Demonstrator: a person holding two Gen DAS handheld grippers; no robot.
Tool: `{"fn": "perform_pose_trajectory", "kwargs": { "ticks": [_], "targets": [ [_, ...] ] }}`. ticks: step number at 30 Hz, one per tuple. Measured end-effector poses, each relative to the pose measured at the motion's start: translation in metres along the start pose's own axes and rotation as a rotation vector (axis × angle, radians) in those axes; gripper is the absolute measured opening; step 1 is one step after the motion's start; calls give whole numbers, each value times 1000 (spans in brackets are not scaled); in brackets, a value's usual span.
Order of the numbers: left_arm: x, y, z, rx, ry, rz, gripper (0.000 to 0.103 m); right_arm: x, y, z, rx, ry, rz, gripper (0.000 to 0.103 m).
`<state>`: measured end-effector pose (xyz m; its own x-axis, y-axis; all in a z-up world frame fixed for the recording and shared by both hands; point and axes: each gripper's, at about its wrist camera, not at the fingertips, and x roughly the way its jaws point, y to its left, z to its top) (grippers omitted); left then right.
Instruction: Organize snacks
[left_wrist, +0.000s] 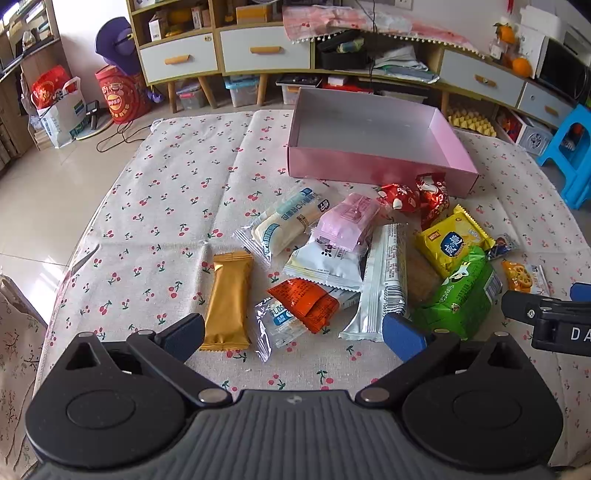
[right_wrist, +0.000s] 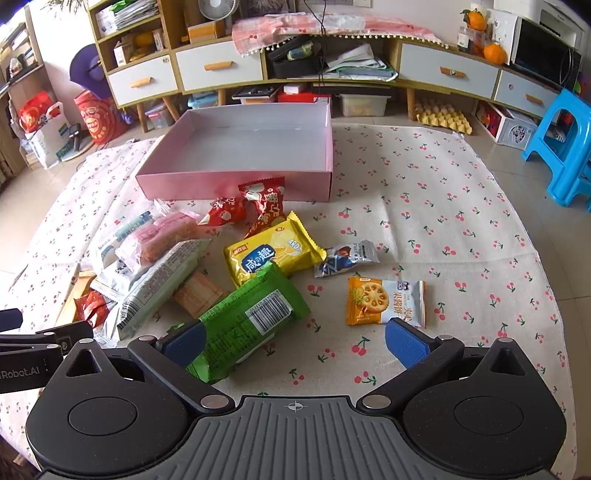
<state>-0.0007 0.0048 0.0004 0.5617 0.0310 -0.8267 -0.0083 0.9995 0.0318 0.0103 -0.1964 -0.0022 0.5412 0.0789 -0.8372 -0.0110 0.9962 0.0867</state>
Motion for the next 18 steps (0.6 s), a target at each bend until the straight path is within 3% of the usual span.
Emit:
{"fn": "perform_pose_trajectory", "kwargs": {
  "ticks": [18],
  "targets": [
    [-1,1,0,-1,-4,0,103,1,2,0,2,6,-3,103]
  ]
}}
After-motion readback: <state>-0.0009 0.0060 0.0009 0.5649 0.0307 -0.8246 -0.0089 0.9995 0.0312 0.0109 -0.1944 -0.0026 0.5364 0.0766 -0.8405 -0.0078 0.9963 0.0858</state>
